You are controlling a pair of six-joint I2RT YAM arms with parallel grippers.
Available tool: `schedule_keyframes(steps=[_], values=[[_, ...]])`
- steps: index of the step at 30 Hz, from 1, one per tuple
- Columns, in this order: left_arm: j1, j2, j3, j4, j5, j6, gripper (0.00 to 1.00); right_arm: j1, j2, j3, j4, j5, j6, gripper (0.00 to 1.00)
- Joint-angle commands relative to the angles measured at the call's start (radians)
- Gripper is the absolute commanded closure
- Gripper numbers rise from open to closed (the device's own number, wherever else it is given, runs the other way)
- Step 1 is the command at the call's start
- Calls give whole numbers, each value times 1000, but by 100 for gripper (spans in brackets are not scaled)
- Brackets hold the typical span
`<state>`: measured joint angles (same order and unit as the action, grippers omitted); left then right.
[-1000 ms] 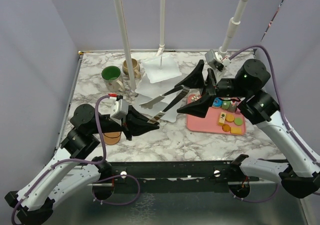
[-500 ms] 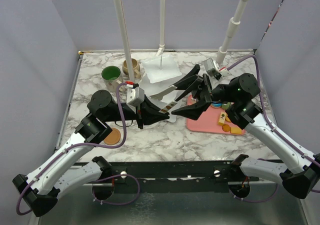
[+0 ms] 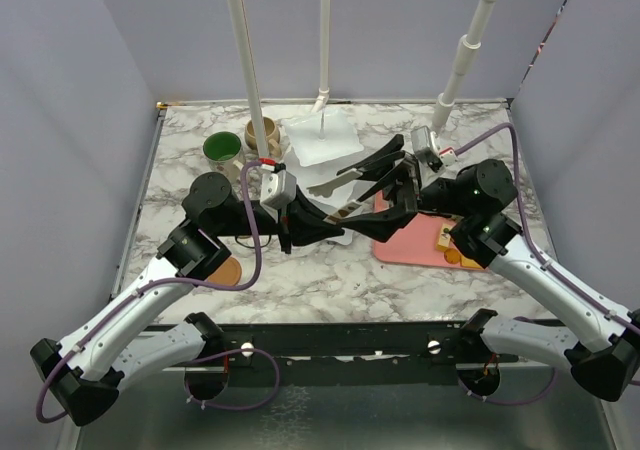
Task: Serve the afternoon tea
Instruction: Pick up the clamp from the desert table.
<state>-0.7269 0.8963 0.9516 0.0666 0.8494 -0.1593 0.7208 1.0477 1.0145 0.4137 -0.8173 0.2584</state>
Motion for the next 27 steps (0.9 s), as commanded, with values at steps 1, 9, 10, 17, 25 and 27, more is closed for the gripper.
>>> schedule_keyframes(steps=[1,9,10,17,25,27], values=[[0,-5,38,39,44,12,100,5,-44,-36,59,65,-33,8],[1,1,39,39,85,6,100,6,-36,-101,216,130,21,17],[0,4,41,39,100,-1,100,5,-30,-107,237,131,27,17],[1,9,47,39,145,-23,100,5,6,-90,272,147,7,14],[1,5,50,32,128,-14,100,5,11,-61,207,114,-3,27],[0,6,49,26,124,-8,100,5,-2,-80,208,137,7,33]])
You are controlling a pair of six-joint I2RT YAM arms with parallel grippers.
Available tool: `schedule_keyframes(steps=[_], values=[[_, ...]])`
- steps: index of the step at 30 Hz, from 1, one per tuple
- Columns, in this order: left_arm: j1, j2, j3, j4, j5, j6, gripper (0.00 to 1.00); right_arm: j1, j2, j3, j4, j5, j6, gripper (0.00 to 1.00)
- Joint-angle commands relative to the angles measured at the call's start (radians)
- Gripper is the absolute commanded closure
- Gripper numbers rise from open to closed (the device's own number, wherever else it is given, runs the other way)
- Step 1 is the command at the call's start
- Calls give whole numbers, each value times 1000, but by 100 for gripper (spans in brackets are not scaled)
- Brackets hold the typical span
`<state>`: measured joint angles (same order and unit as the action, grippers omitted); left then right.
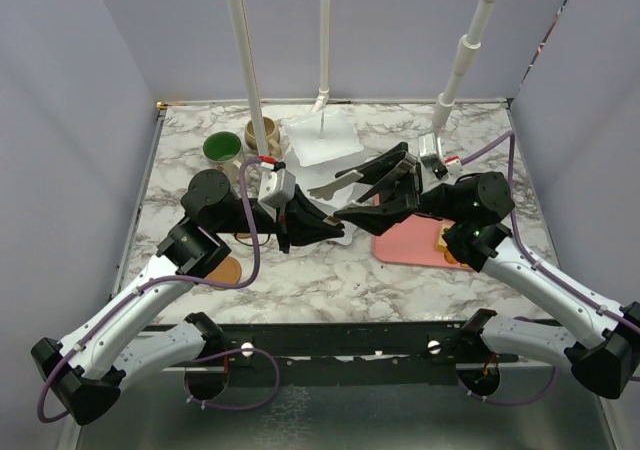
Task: Serve the afternoon tea
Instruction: Pick up the clamp from the desert table.
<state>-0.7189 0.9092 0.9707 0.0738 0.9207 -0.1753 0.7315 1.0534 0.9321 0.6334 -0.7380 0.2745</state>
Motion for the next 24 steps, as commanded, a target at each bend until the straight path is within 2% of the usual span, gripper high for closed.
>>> schedule_keyframes(steps=[1,3,6,8,10,13,14,20,24], values=[[-8,-10,30,15,49,12,100,-6,-15,-3,-12,64,-10,36],[-8,-9,31,2,35,22,98,-5,-28,-12,-18,81,-15,37],[-7,-5,47,-42,-1,55,82,-6,-49,-25,-49,118,-35,38],[-7,-6,58,-66,-30,77,60,-6,-68,-39,-73,151,-58,38],[-7,-14,63,-72,-53,101,44,-5,-89,-57,-102,192,-84,38],[-7,-31,74,-113,-84,141,11,-5,-125,-96,-143,271,-122,37],[-7,-38,79,-126,-99,157,3,-6,-139,-111,-153,300,-133,37],[-7,-70,106,-209,-260,239,1,-6,-223,-212,-230,550,-211,41],[-7,-95,96,-224,-436,252,1,-6,-272,-289,-273,808,-258,40]])
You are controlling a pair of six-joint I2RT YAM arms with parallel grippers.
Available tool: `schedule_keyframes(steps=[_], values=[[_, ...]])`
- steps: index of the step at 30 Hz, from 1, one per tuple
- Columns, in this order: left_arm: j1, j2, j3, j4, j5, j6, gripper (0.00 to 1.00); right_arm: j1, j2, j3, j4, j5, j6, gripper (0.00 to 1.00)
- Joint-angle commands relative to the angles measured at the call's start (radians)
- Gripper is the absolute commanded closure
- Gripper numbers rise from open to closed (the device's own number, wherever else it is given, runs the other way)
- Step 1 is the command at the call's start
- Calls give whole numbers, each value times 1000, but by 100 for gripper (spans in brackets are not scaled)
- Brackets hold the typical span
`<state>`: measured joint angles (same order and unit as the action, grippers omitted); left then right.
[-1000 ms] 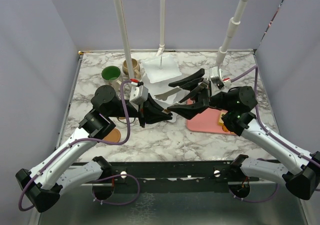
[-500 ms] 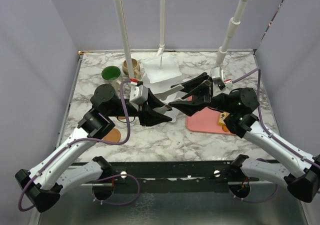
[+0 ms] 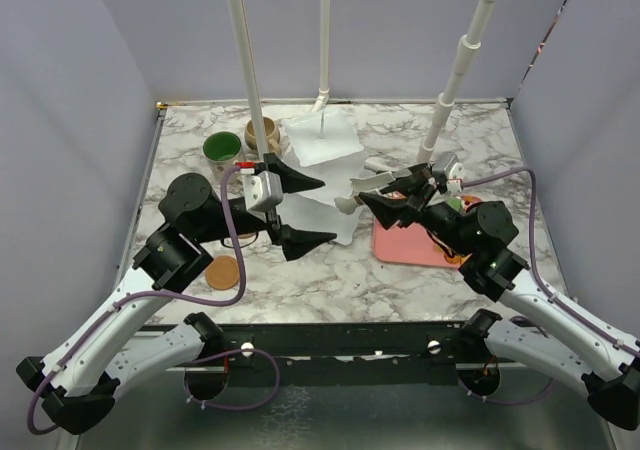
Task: Serve the afternoon tea
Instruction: Pick up the clamp from the desert table, then pick up the desert from the tray.
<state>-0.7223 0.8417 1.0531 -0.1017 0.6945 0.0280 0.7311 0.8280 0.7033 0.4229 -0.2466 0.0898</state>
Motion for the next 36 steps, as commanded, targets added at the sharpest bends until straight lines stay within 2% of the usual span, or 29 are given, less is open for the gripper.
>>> schedule_keyframes(steps=[1,6,9,17,25,36], values=[[-3,-33,12,-48,-240,56,1,-6,-57,-82,-66,377,-80,40],[-4,-35,14,-51,-304,47,1,-6,-75,-153,-58,672,-111,40],[-3,-31,15,-51,-307,33,1,-6,-55,-196,-10,791,-137,40],[-3,-26,17,-59,-323,16,1,-8,88,-279,229,1068,-175,38],[-4,-25,16,-61,-304,28,1,-47,270,-295,384,1144,-175,37],[-5,-31,7,-61,-288,34,1,-190,360,-277,325,1142,8,37]])
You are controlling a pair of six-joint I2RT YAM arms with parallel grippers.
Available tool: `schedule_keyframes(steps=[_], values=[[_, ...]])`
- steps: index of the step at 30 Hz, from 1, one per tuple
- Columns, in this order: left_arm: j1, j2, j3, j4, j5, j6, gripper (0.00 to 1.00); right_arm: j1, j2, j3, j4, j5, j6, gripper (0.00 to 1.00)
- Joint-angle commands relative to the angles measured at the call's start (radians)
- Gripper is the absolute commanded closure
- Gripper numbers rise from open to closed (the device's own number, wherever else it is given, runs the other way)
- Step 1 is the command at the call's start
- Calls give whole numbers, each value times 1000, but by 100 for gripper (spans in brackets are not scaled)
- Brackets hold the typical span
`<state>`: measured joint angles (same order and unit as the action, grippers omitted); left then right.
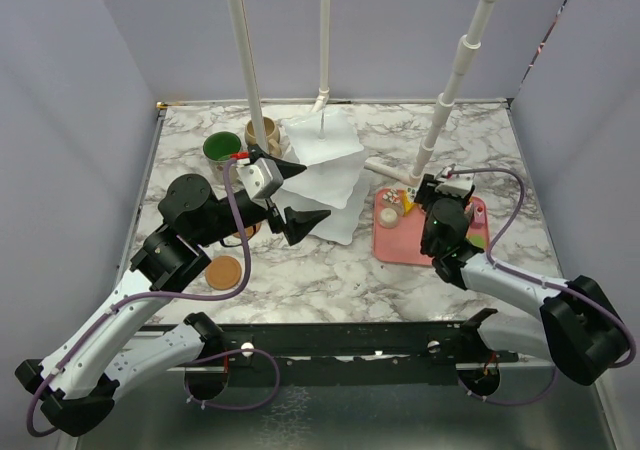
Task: Serve the afternoon tea
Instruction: Pick up the desert from the tray.
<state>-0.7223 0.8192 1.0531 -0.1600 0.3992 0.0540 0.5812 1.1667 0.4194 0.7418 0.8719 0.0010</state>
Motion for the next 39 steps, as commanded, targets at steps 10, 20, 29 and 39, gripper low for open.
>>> schedule_keyframes(steps=[10,20,29,39], values=[[-4,-3,1,-1,26,14,1,-121,30,-7,-68,-33,219,37],[-4,-9,-5,-2,25,13,1,-137,121,26,-65,-62,260,37],[-4,-13,-16,-1,23,21,1,-167,155,56,-105,-53,316,35],[-4,-16,-20,-1,20,24,1,-181,178,123,-240,-37,340,28]])
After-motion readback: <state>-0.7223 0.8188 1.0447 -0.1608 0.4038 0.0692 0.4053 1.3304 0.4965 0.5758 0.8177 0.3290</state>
